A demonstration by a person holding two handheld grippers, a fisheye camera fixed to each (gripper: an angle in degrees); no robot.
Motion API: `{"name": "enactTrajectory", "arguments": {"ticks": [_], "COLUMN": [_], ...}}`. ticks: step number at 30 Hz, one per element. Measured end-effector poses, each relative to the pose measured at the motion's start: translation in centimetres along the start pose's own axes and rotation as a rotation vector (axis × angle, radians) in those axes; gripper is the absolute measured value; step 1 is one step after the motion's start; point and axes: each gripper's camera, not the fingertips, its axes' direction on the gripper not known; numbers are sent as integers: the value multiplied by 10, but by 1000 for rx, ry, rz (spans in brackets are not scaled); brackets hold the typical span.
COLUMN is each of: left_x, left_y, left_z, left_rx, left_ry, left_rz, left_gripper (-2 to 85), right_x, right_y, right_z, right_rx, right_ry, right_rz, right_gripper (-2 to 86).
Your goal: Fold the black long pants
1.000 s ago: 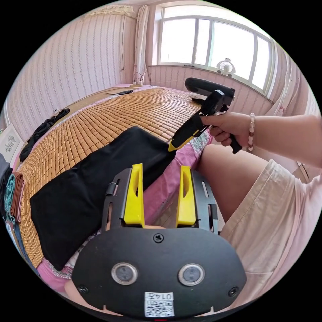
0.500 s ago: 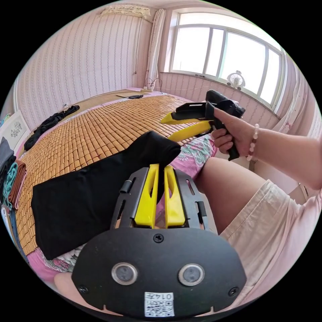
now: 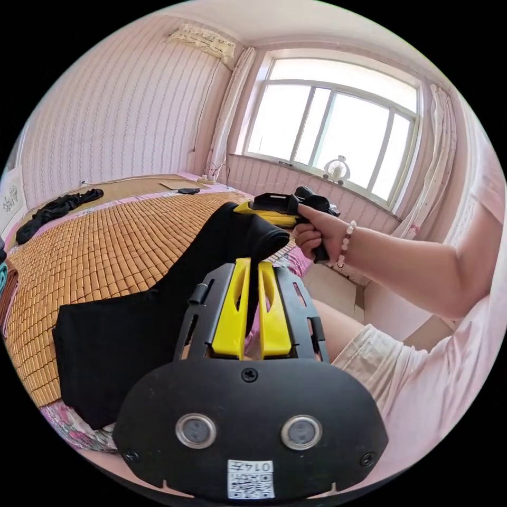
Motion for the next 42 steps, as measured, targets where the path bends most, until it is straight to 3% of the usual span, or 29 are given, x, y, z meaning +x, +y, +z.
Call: {"name": "enactTrajectory", "arguments": {"ticks": [6, 9, 14, 19, 24, 29, 33, 38, 42], "left_x": [-73, -113, -181, -227, -232, -234, -231, -233, -252], "left_y": [3, 21, 71, 80, 59, 62, 65, 61, 63], "left_z": [-83, -135, -190, -179, -119, -53, -55, -78, -99], "left_rx": [95, 59, -11, -13, -90, -320, -296, -217, -149], "left_ry": [20, -194, -523, -435, -338, -418, -444, -413, -417], "left_rz": [-152, -238, -462, -598, -513, -433, -400, -458, -525], "left_gripper": [23, 61, 84, 120, 114, 102, 86, 108, 137], "right_x": [-42, -40, -15, 10, 14, 8, 11, 11, 52], "right_y": [-21, -13, 7, 38, 75, 109, 117, 96, 63], "right_z": [98, 173, 191, 168, 195, 233, 246, 225, 190], "right_rx": [-196, -275, -275, -344, -516, -649, -702, -600, -347], "right_ry": [-182, -290, -105, 296, 482, 718, 790, 643, 501], "right_rz": [-159, -140, -119, -92, -215, -451, -529, -446, -214], "right_gripper": [42, 91, 96, 82, 80, 85, 92, 94, 117]}}
